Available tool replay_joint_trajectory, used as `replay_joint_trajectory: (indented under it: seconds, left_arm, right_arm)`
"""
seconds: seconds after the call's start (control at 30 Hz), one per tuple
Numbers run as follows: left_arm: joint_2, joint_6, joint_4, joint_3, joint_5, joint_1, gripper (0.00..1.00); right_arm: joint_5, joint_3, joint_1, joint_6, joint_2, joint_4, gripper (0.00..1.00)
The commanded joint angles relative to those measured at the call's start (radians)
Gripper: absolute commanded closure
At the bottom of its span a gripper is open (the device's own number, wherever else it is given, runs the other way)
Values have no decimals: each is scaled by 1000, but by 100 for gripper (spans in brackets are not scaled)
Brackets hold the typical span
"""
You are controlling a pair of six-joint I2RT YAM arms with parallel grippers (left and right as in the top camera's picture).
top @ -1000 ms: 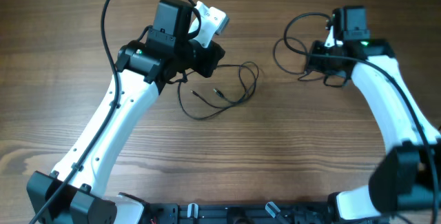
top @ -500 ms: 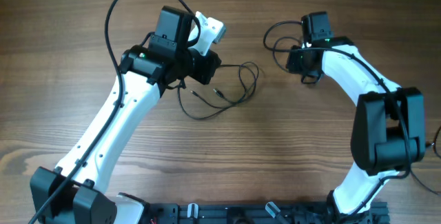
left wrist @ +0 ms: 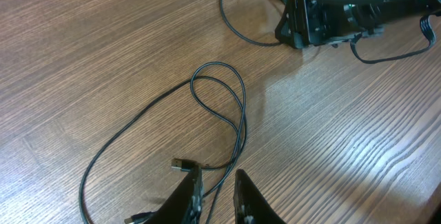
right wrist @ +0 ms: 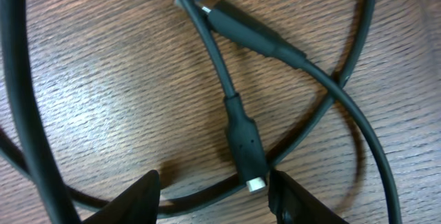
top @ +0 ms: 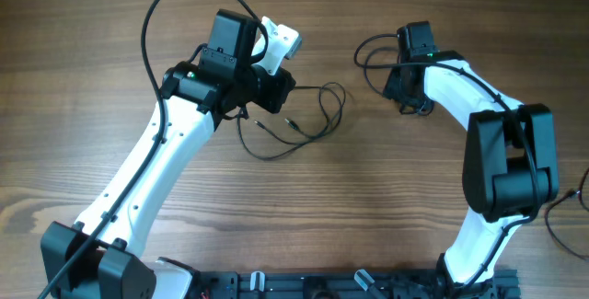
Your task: Untangle cables
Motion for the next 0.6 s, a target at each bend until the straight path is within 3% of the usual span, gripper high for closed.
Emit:
replay_joint_trajectory:
  seconds: [0.0,0.27,0.37,0.4,0.5,0.57]
  left_arm:
    - [6,24,3,-10,-2,4,83]
    - [6,24,2,-10,-2,4,83]
    - [6,24,1,-10,-2,4,83]
    - [6,24,-1,-10,-2,4,83]
    - [6,24,-11,-10,-2,4,83]
    - [6,24,-16,-10,-2,4,83]
  right_arm:
    - [35,9,-2,12,35,6,45]
    - [38,9,-2,-61,35,85,45]
    - [45,9,-3,-82,35,111,49]
    - [45,9,-3,-86,35,117,53]
    - [45,8,-3,-83,35,117,83]
    - [45,8,-3,-84,35,110,92]
